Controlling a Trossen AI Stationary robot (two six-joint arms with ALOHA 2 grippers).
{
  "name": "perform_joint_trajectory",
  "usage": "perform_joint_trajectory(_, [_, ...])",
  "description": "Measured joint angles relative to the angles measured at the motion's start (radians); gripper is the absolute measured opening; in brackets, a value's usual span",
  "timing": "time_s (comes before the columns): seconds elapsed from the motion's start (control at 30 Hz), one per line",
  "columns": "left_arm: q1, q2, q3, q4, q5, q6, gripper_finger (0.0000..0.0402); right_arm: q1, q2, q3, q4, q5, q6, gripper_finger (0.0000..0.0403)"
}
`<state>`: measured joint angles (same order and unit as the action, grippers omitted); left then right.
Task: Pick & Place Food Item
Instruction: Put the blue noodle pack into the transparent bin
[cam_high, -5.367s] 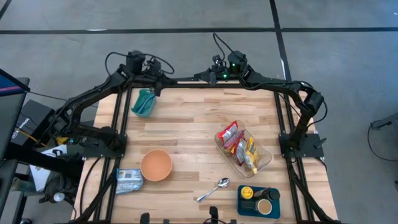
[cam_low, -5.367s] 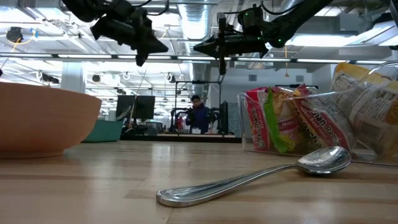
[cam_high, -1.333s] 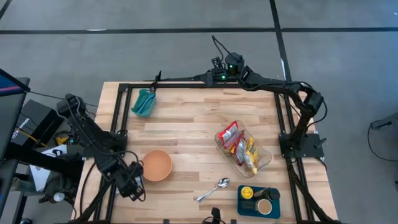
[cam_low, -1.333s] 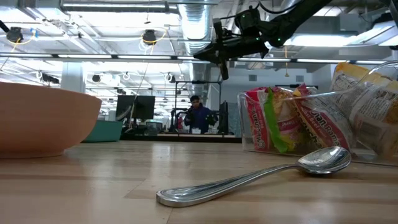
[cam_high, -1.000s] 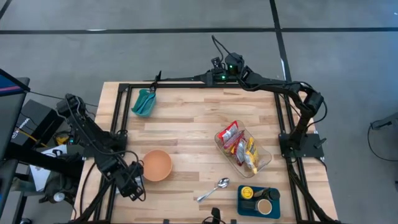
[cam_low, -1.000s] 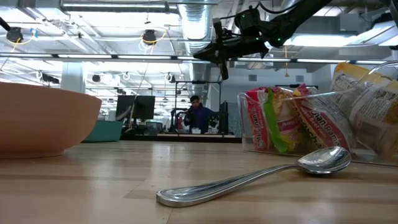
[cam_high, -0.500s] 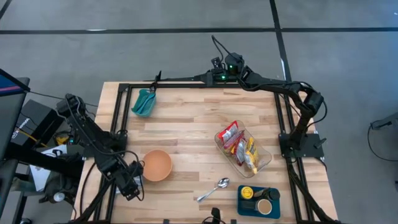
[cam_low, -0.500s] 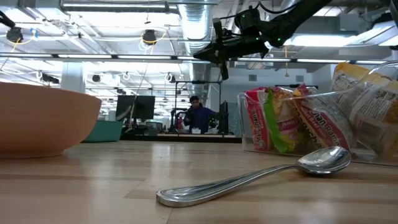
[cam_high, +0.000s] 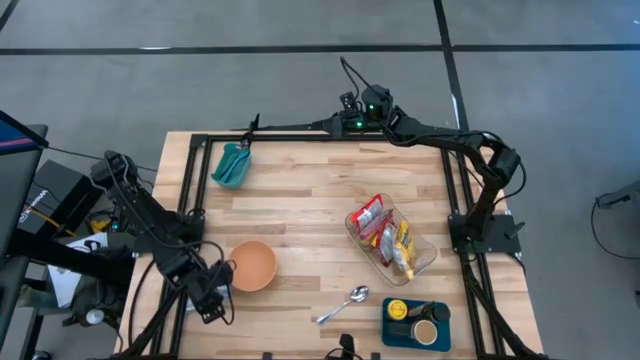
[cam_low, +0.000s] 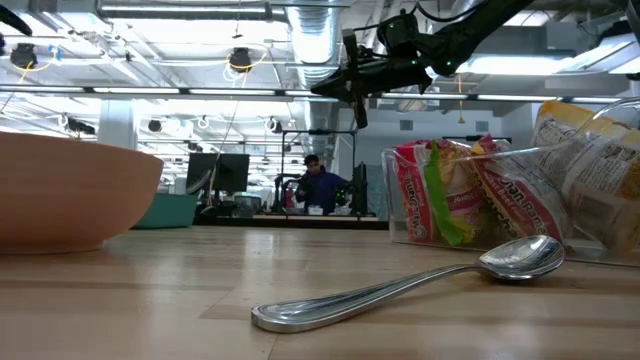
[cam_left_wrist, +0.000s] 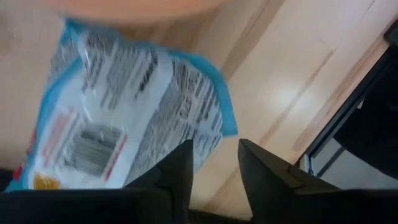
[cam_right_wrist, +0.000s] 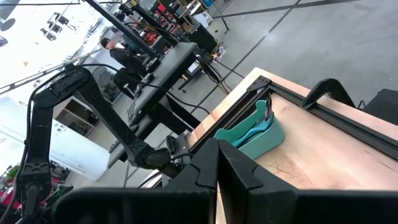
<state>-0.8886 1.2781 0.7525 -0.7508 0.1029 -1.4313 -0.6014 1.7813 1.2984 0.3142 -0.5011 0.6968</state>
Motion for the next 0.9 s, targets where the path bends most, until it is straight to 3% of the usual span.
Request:
perform_joint_trajectory(0.2, [0.0,0.0,0.0,0.003,-0.028,0.065,0.0156,0.0,0.0,0.0,0.0,0.0,0.0,0.0])
perform_joint_trajectory(0.4, [0.0,0.0,0.0,-0.002,-0.053,0.066,0.0165,0.0,0.0,0.0,0.0,0.0,0.0,0.0])
perform_joint_trajectory(0.7, [0.0,-0.06,0.0,0.048,-0.001,-0.029,0.013,0.0,0.0,0.0,0.0,0.0,-0.008,0.0])
perform_joint_trajectory(0.9, [0.0,-0.098,0.0,0.113,-0.001,-0.1,0.0084,0.001,0.0,0.0,-0.012,0.0,-0.042,0.0])
